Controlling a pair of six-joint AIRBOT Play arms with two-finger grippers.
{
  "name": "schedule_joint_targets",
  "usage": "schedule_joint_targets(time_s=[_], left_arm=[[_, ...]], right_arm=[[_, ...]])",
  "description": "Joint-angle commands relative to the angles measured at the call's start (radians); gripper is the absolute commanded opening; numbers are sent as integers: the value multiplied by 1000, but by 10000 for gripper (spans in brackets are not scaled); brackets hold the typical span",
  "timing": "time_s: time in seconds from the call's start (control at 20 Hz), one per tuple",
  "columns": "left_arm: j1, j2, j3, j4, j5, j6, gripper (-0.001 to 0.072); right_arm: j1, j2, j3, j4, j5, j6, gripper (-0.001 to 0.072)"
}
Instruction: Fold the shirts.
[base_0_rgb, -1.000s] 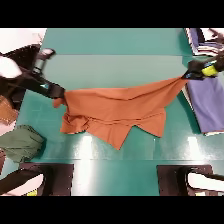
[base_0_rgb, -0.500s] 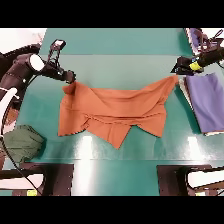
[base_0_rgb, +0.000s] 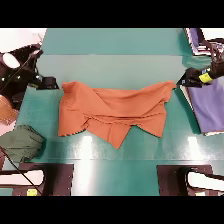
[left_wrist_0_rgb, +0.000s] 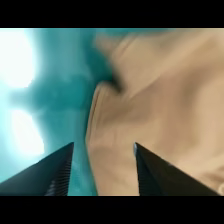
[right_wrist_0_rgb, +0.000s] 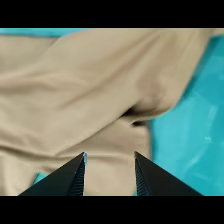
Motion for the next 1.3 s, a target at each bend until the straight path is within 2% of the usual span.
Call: schedule_joint_targets(time_s=[0.0, 0.25, 0.65, 0.7, 0.8, 0.85, 1.05, 1.2, 1.25], left_arm=[[105, -1, -150, -139, 13, 68, 459], [113, -26, -237, -234, 80, 151, 458], [33, -56, -240, -258, 146, 150, 458], [33, -56, -240, -258, 144, 151, 396], [37, -54, -238, -257, 134, 150, 92], [36, -50, -230, -255, 121, 149, 26], [36, 31, -161, -253, 67, 135, 26], [36, 131, -152, -251, 74, 143, 26], [36, 154, -152, -251, 75, 143, 26]], right_arm=[[-15, 88, -151, 124, -57, -37, 356], [19, 104, -208, 153, -82, -38, 356], [42, 104, -208, 168, -77, -37, 356], [37, 104, -208, 167, -68, -37, 356], [31, 104, -208, 164, -58, -37, 356], [19, 104, -208, 159, -48, -37, 356], [-41, 129, -251, 47, 50, -15, 356], [-111, 228, -478, -8, -6, 2, 364], [-133, 257, -566, -5, -19, 2, 416]])
